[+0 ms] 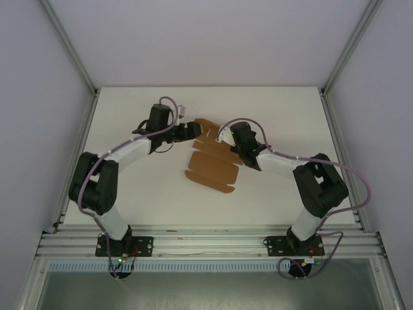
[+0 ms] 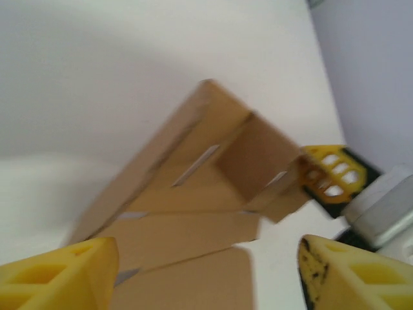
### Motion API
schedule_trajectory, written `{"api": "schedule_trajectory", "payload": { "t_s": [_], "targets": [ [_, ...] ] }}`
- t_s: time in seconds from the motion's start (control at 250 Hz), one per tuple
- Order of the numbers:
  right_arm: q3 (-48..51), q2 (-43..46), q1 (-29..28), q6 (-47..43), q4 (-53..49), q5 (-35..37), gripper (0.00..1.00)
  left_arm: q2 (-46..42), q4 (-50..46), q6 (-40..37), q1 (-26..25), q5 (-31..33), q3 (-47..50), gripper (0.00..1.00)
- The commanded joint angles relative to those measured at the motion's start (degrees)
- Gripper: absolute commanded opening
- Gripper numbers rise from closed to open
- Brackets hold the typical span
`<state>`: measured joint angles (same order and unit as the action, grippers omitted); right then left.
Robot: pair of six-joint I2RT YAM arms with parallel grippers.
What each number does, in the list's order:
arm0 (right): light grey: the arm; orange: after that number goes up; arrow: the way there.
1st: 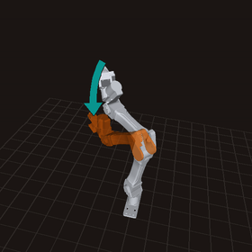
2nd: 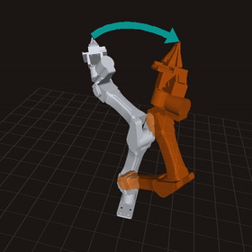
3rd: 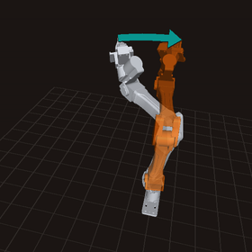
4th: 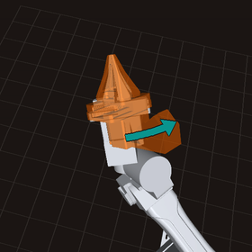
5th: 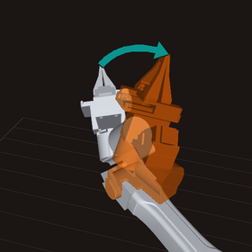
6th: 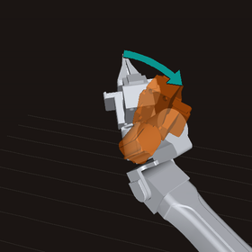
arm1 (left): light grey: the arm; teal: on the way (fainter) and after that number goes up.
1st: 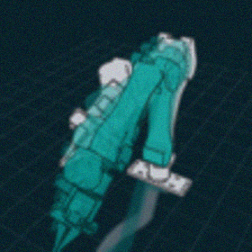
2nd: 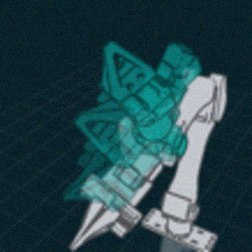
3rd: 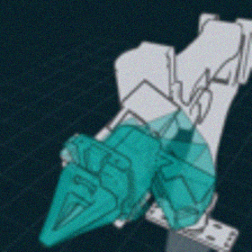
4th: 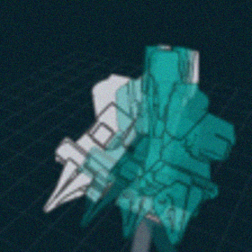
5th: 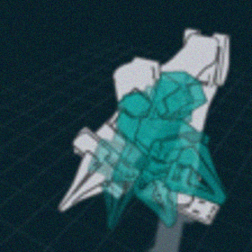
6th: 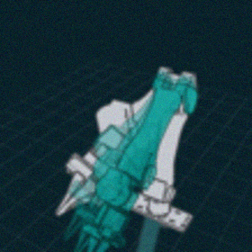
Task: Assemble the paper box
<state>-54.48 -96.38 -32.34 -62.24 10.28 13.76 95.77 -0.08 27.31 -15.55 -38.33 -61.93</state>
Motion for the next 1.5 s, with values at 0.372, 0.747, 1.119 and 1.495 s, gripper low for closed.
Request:
{"api": "schedule_trajectory", "payload": {
  "t_s": [0.372, 0.747, 1.119, 1.495],
  "targets": [
    [-2.5, 3.2, 0.6, 8.9, -3.8, -6.7, 0.04, 3.8, 3.5, -3.9, 6.8, 10.9, 8.5, 1.0],
    [-3.5, 3.1, 1.9, 14.2, -5.5, -10.4, 0.04, 6.4, 20.2, 1.9, 6.8, -0.3, 13.1, 1.0],
    [-2.4, 3.7, 2.1, 19.3, -4.3, -15.2, 0.04, 9.4, 29.3, 3.2, 5.6, -8.9, 12.1, 1.0],
    [-3.5, 2.7, 2.3, 20.4, -4.6, -19.0, 0.05, 12.0, 29.7, 3.8, 3.6, -10.9, 9.2, 0.58]
  ]
}}
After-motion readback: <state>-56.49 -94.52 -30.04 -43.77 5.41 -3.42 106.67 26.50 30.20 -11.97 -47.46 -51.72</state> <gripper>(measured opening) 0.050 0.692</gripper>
